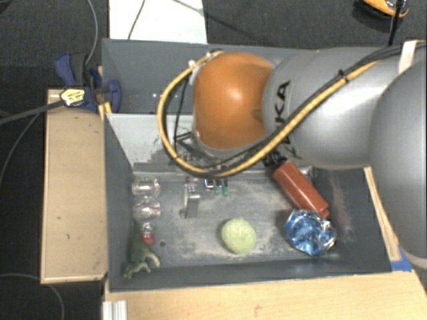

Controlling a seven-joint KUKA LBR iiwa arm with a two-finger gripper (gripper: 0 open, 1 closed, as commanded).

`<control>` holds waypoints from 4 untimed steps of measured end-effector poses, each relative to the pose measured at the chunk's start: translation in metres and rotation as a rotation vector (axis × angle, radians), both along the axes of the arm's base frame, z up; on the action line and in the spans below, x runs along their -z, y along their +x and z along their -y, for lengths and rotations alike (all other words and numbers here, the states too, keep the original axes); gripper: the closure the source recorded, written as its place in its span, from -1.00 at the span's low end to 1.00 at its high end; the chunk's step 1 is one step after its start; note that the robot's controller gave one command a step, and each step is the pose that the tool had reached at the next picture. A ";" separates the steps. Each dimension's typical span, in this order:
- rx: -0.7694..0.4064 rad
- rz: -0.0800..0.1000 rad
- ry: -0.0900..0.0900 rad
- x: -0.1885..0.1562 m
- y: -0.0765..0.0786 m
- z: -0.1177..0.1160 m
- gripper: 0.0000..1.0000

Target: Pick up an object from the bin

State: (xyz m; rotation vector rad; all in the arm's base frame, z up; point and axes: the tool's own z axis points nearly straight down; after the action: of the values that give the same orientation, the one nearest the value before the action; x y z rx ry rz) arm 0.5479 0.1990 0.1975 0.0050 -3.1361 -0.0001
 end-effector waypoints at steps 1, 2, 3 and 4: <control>0.005 0.008 0.001 -0.005 0.002 0.001 -1.00; -0.246 0.014 0.004 0.043 0.015 -0.020 -1.00; -0.283 0.008 0.003 0.060 0.029 -0.046 -1.00; -0.569 0.017 0.004 0.064 0.034 -0.055 -1.00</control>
Offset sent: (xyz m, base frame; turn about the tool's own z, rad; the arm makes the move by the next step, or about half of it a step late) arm 0.0296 0.0502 -0.1275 -0.6163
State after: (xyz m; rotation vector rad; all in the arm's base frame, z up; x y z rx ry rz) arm 0.5817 0.2539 0.1335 0.8896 -3.0255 -0.0032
